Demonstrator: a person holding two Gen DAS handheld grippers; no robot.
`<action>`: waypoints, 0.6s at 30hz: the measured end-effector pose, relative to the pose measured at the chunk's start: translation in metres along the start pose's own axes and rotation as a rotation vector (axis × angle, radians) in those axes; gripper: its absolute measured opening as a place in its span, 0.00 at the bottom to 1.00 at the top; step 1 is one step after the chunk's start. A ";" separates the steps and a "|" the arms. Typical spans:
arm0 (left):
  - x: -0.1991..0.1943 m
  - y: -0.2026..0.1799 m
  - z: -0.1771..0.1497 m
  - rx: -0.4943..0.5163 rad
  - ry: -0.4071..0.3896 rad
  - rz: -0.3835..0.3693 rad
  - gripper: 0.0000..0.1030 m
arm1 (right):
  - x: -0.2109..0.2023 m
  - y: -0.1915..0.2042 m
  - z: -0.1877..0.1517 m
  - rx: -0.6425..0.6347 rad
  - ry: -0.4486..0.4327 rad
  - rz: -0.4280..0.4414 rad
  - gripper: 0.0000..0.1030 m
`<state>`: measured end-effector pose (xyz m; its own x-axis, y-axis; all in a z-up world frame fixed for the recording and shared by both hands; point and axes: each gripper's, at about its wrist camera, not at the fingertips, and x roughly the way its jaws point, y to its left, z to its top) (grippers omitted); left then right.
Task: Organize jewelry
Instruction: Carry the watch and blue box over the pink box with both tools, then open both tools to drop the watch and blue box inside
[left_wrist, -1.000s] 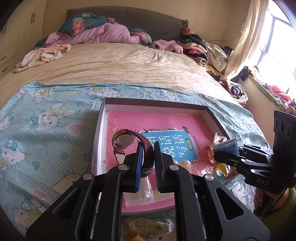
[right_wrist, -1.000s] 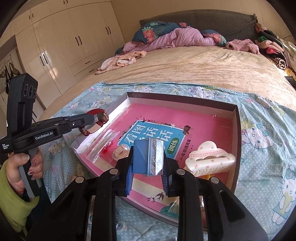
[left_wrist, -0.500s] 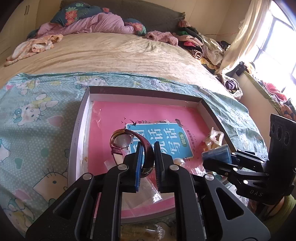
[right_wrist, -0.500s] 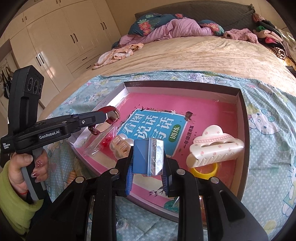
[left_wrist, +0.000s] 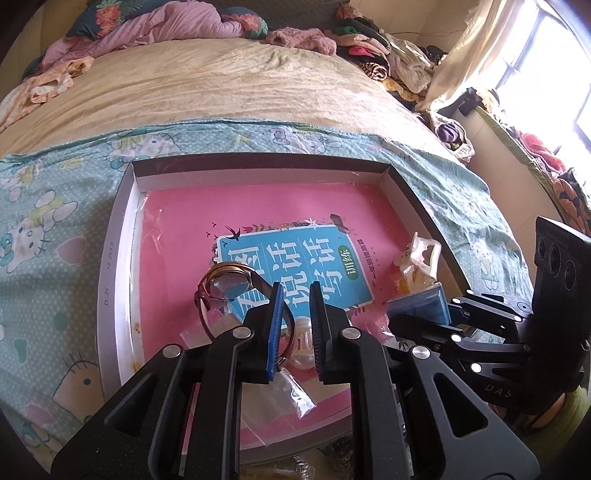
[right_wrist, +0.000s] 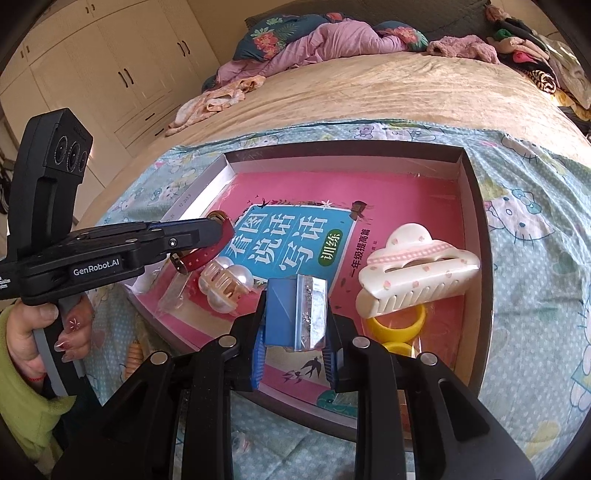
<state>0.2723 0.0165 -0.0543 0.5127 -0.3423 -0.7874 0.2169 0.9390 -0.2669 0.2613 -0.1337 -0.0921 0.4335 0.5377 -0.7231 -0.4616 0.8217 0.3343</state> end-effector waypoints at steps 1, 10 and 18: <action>0.001 0.001 0.001 0.000 0.008 -0.004 0.08 | 0.001 0.000 0.001 0.005 0.005 -0.002 0.23; -0.001 0.005 0.004 0.029 0.054 -0.027 0.15 | 0.008 0.002 0.000 0.043 0.036 -0.021 0.25; -0.006 0.005 0.004 0.058 0.066 -0.033 0.18 | 0.003 0.008 0.000 0.068 0.031 -0.040 0.37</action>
<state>0.2735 0.0233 -0.0484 0.4494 -0.3679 -0.8140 0.2816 0.9232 -0.2617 0.2593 -0.1257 -0.0916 0.4262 0.4986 -0.7548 -0.3902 0.8541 0.3439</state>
